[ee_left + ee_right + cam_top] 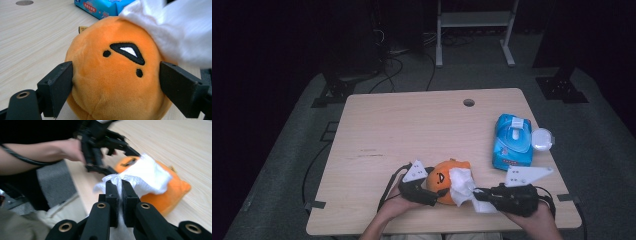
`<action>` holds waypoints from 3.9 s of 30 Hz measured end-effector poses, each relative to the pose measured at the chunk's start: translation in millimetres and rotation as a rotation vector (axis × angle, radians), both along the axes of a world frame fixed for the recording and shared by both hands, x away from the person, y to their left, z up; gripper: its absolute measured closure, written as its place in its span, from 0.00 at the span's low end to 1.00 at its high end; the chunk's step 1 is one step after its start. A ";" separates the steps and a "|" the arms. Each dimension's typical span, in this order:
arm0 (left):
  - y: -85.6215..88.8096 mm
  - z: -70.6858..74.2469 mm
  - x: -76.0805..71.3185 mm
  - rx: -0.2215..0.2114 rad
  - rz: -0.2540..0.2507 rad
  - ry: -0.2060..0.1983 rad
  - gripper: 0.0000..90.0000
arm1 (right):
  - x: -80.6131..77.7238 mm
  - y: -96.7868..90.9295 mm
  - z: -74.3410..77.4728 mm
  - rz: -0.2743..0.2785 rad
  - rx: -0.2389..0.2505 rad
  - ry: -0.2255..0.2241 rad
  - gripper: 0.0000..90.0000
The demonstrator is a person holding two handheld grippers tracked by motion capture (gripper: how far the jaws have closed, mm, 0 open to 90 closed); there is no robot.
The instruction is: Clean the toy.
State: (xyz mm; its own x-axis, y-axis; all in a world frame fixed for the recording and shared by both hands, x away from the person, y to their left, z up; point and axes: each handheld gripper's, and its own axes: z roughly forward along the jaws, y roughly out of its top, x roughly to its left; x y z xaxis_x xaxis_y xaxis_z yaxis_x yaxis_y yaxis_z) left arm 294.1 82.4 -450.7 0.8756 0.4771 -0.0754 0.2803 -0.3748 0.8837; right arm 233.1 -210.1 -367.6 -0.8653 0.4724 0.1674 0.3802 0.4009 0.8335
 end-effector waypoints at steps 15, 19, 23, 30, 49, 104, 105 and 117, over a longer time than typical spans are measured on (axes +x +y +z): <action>-2.9 1.4 -1.1 0.033 -0.018 -0.004 0.16 | 36.3 35.7 -39.3 -0.050 -0.130 -0.165 0.65; -4.0 0.8 -3.2 0.054 -0.059 -0.010 0.16 | 41.3 40.8 -44.4 -0.049 -0.135 -0.182 0.57; -3.8 1.1 -3.5 0.085 -0.098 -0.009 0.14 | 45.8 42.7 -53.2 -0.045 -0.118 -0.174 0.56; -3.1 0.6 -4.1 0.110 -0.086 -0.023 0.16 | 37.8 48.8 -56.9 -0.077 -0.150 -0.229 0.73; -2.4 -3.9 2.4 0.065 0.016 -0.001 0.22 | 10.1 2.6 -61.6 -0.123 -0.153 -0.151 0.89; -13.6 7.2 5.2 0.036 -0.004 -0.015 0.24 | 32.9 23.0 -51.7 -0.165 -0.076 -0.170 0.90; -16.5 8.7 3.3 0.044 -0.011 -0.027 0.25 | 30.8 28.2 -51.2 -0.142 -0.074 -0.174 0.90; -17.7 6.2 2.8 0.047 0.017 -0.007 0.22 | 32.0 21.0 -53.6 -0.174 -0.118 -0.177 0.90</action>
